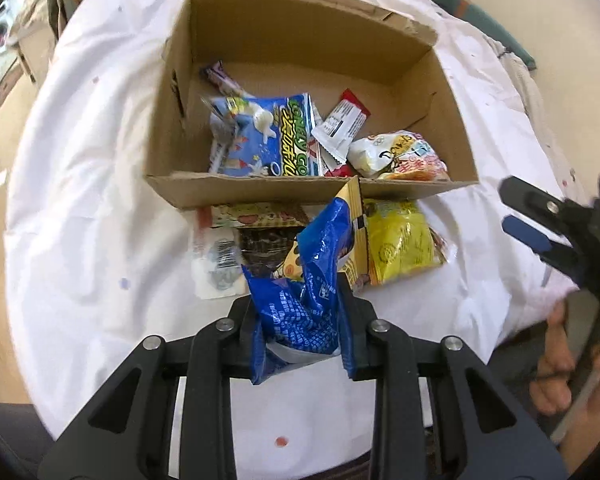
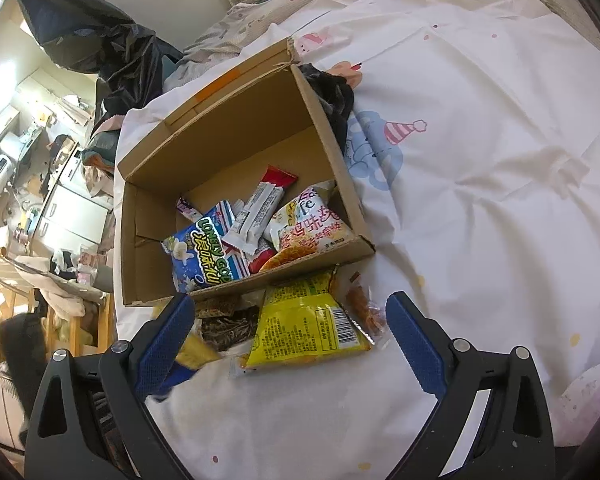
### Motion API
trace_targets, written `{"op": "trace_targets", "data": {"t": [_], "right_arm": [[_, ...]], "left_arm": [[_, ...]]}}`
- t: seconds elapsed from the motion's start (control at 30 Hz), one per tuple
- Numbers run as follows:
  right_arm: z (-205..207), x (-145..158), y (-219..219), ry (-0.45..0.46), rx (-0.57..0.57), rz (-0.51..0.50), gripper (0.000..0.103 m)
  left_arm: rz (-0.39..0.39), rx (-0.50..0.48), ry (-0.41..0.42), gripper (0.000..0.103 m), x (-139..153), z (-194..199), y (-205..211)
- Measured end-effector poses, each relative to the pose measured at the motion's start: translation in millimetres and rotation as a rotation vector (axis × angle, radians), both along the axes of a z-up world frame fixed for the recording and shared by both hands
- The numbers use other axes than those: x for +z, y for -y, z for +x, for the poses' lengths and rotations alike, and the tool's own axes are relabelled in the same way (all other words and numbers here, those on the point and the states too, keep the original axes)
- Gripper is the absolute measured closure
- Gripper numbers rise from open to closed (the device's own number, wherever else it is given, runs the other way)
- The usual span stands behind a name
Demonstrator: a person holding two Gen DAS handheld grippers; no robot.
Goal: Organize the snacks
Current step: 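Grasp the blue bag with the left gripper while the right grasps the yellow chip bag, then carry the blue bag and yellow bag over the box with both grippers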
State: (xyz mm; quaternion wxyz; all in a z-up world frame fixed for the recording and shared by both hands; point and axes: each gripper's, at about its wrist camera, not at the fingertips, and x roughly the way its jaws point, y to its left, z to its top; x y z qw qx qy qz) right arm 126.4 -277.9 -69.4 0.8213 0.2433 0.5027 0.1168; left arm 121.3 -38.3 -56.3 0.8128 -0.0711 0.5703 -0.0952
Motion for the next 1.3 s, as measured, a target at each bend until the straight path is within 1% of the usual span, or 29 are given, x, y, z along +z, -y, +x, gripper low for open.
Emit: {"op": "trace_targets", "data": {"t": [0.1, 0.2, 0.3, 0.4, 0.5, 0.6, 0.67, 0.77, 0.9, 0.97, 1.03, 1.13, 1.23, 1.3], "right_arm": [[-1, 1, 5, 0.000, -0.018, 0.015, 0.005], [-1, 0, 12, -0.003, -0.047, 0.031, 0.005], [2, -6, 16, -0.032, -0.065, 0.051, 0.005], [6, -17, 9, -0.079, -0.044, 0.043, 0.005], [11, -33, -6, -0.135, 0.000, -0.006, 0.005], [22, -51, -29, -0.188, 0.063, -0.069, 0.005], [29, -59, -44, -0.208, 0.103, -0.111, 0.005], [34, -65, -63, -0.220, 0.169, -0.144, 0.005], [40, -77, -88, -0.231, 0.248, -0.266, 0.005], [43, -84, -96, -0.238, 0.273, -0.287, 0.014], [43, -89, -101, -0.239, 0.297, -0.344, 0.029], [39, -85, -99, -0.231, 0.308, -0.311, 0.043], [30, -75, -89, -0.235, 0.307, -0.212, 0.045], [21, -64, -81, -0.216, 0.292, -0.151, 0.046]], "left_arm": [[0.023, -0.008, -0.010, 0.078, 4, -6, -12], [0.038, 0.016, -0.011, 0.078, 5, -15, -33], [0.036, 0.055, -0.014, 0.078, 4, -18, -50], [0.028, 0.093, -0.014, 0.078, 2, -19, -59], [0.024, 0.119, -0.006, 0.078, 2, -18, -62], [0.024, 0.117, -0.002, 0.078, 2, -18, -60], [0.019, 0.114, -0.001, 0.078, 2, -18, -59], [0.007, 0.119, -0.008, 0.078, 2, -18, -60], [-0.001, 0.122, -0.013, 0.077, 2, -17, -60], [0.000, 0.122, -0.012, 0.077, 2, -16, -60], [0.000, 0.124, -0.012, 0.077, 1, -16, -59], [-0.001, 0.127, -0.015, 0.077, 0, -16, -59], [0.010, 0.128, -0.005, 0.077, 2, -16, -58], [0.021, 0.130, 0.002, 0.077, 2, -16, -58]]}}
